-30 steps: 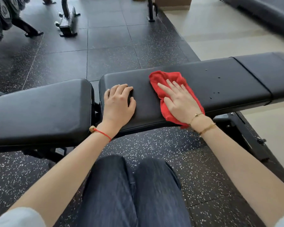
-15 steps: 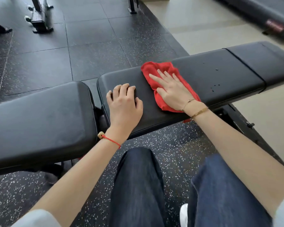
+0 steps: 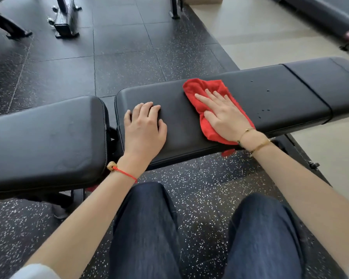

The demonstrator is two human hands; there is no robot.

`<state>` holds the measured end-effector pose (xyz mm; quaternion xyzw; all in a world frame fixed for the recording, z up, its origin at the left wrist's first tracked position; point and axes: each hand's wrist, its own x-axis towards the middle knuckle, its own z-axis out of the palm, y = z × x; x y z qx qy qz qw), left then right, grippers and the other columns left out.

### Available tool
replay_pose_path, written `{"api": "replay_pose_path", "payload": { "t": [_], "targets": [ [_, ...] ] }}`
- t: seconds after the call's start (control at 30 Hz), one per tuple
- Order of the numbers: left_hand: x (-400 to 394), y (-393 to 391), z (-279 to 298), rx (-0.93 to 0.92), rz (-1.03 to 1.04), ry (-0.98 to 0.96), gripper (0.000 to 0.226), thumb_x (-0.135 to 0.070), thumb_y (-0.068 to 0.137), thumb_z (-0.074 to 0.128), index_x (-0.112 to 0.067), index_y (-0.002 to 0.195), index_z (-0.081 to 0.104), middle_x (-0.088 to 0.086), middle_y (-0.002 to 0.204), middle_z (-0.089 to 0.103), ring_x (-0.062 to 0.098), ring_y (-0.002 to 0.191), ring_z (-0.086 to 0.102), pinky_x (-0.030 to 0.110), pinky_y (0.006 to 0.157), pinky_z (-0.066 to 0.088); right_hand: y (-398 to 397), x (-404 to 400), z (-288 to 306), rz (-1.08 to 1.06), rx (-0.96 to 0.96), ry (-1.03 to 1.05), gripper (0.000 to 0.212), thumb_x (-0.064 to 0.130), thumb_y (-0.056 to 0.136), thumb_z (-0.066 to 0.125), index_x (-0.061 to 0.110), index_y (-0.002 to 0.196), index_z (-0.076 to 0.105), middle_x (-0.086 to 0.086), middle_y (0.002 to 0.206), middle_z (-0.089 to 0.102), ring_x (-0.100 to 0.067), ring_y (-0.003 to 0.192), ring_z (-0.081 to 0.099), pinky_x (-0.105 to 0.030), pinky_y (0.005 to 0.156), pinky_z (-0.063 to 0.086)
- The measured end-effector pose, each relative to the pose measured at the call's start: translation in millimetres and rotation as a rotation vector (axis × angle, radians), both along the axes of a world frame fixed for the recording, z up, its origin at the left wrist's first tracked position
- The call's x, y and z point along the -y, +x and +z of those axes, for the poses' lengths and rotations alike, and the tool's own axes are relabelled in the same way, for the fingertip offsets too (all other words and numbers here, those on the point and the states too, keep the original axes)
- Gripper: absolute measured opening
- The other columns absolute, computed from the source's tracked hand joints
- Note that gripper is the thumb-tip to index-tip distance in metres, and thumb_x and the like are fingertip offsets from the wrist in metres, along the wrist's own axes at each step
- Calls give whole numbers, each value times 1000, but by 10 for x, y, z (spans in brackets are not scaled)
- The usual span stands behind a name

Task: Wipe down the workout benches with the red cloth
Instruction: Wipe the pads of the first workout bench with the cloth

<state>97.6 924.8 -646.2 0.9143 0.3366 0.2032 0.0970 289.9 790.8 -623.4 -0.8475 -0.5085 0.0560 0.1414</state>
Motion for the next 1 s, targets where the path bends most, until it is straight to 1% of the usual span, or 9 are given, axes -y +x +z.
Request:
{"api": "replay_pose_path", "payload": {
  "t": [0.13,0.27,0.37,0.47,0.6,0.7,0.77,0.87,1.0],
  "targets": [
    [83,129,55,-14,61,-30,38,-33,97,46,-12,127,57,7,137,53,28,133,41,47,116,25,305,-323,50,-95,4,-60,55,26,99,33,32,152,21,-7,162,10,-26,150,8,-41,122,-1],
    [360,428,69,-45,108,-37,42,-36,97,44,-13,131,54,9,139,47,28,133,39,49,116,24,266,-338,21,56,33,-65,57,26,99,34,32,153,18,-7,162,7,-27,150,6,-41,122,-2],
    [627,702,36,-66,110,-20,45,-36,98,42,-16,138,48,8,148,41,26,139,35,49,117,22,249,-28,-35,178,53,-14,57,26,98,37,33,152,19,-6,162,11,-25,150,8,-40,122,0],
    [825,916,13,-52,126,-14,44,-34,98,42,-16,138,48,8,148,43,27,139,36,52,117,22,377,330,-59,212,64,21,58,26,97,38,34,152,21,-4,162,13,-23,149,10,-39,122,2],
    [959,1098,3,-5,184,-45,42,-33,97,44,-16,135,52,6,143,47,26,137,37,54,118,21,841,633,-62,149,60,21,57,26,97,39,34,151,22,-4,161,15,-24,149,11,-39,122,2],
    [1005,1148,-18,-16,235,-36,40,-34,96,45,-19,132,52,4,140,48,25,137,37,55,119,19,1249,519,-5,24,27,-48,56,28,98,35,32,152,19,-6,162,10,-26,150,8,-41,122,-1],
    [1017,1164,-27,-16,249,-13,37,-33,94,46,-20,129,52,3,138,49,25,134,39,55,118,21,1361,349,37,4,35,-78,57,30,99,33,31,153,17,-8,162,7,-28,150,6,-43,122,-2],
    [1018,1173,-23,11,266,1,34,-31,92,46,-22,124,54,1,135,52,24,131,42,53,116,24,1266,200,36,113,53,-71,57,32,99,33,32,153,16,-8,163,6,-28,150,5,-43,122,-2],
    [1038,1175,-19,49,267,22,37,-32,88,46,-22,122,58,-1,131,57,24,129,46,51,115,26,1150,470,-25,304,62,-21,57,31,98,35,36,152,18,-3,162,9,-25,150,6,-40,122,-1]
  ]
}}
